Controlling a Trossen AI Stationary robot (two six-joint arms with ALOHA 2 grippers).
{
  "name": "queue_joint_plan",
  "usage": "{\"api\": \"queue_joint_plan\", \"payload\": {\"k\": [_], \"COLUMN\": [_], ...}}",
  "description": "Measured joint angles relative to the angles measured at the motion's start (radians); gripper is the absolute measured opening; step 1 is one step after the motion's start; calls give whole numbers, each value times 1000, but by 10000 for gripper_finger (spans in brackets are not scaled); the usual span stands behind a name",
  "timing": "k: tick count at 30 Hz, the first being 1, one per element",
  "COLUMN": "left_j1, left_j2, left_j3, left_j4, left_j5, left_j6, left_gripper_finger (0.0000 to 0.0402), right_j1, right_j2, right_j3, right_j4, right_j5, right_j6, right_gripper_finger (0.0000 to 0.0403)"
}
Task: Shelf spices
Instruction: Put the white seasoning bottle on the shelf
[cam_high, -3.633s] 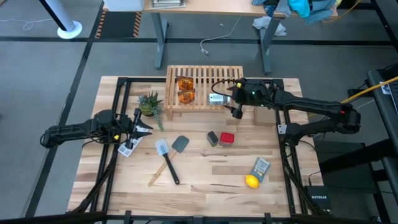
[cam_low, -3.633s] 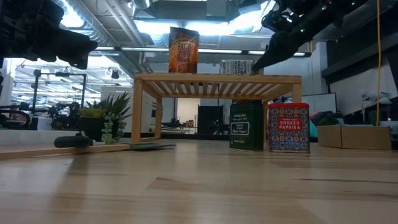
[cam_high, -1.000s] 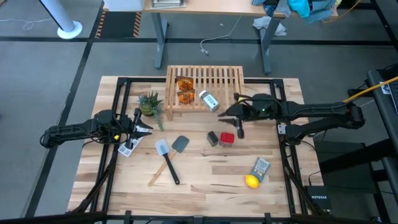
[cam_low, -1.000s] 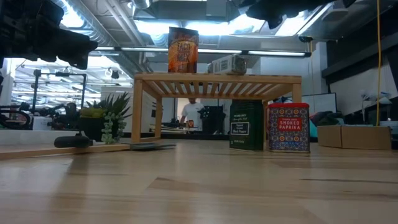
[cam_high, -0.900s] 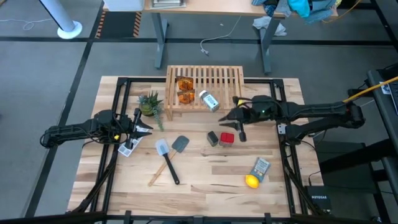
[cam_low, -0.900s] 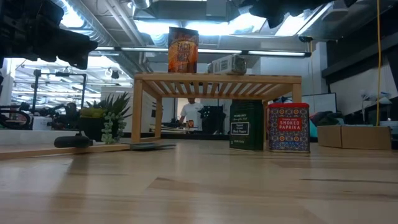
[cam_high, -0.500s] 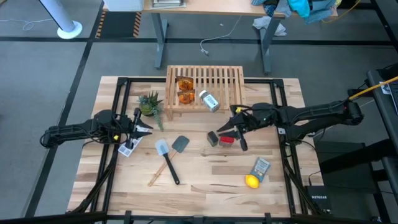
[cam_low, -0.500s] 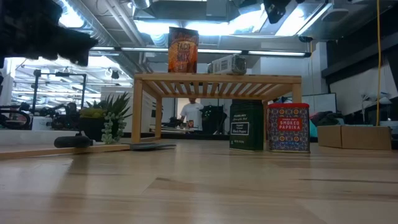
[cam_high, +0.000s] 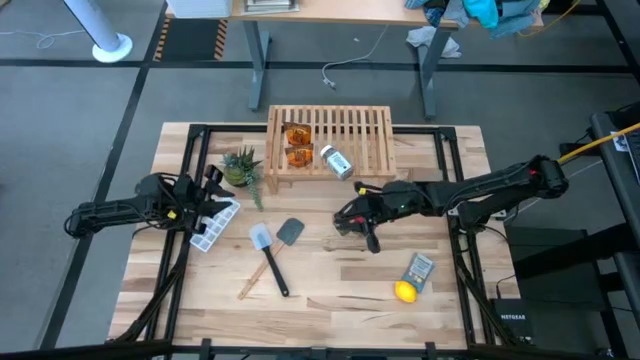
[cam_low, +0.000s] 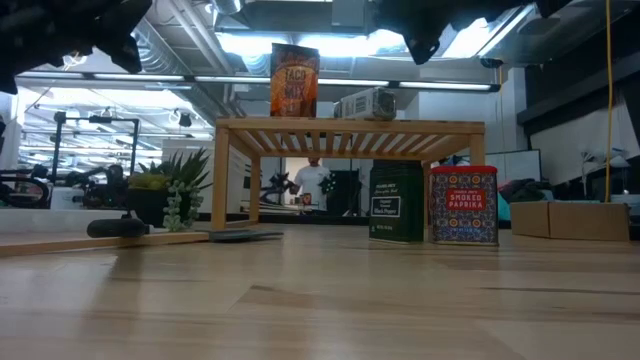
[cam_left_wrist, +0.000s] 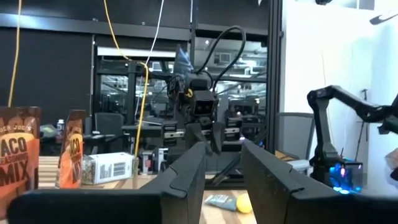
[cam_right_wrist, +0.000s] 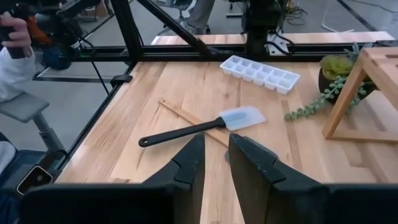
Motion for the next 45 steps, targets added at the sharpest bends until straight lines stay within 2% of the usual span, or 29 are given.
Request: {"api": "queue_joint_plan", "payload": {"k": [4,8,11,18,22,24,27,31,35,39,45], "left_j1": [0,0,0,-5,-41,-70,-120,-178,-205,-218,-228], "left_j2": [0,2,23,154,273,344,466,634,786,928,1152], "left_j3": [0,0,0,0,0,0,0,0,9,82,240], "left_j4": [-12,-73,-131,-84,-21,30,115,296,478,499,499], "left_j5": [0,0,0,-1,-11,-60,-159,-237,-270,-299,-313], "left_j6": [5,74,59,-25,-86,-106,-103,-62,-34,-34,72], "left_gripper_finger": [98,98,98,98,98,94,70,14,10,2,1], "right_j1": [0,0,0,0,0,0,-1,-1,-1,-1,-1], "right_j2": [2,2,2,2,2,2,2,2,1,1,1], "right_j3": [0,0,0,0,0,0,0,11,46,75,88], "right_j4": [3,21,30,67,55,49,26,-45,-144,-179,-184], "right_j5": [0,-12,-14,42,73,112,191,287,381,451,567], "right_j6": [0,33,56,59,53,52,33,-3,-4,-4,-1], "right_gripper_finger": [79,91,119,202,226,229,227,226,225,225,225]}}
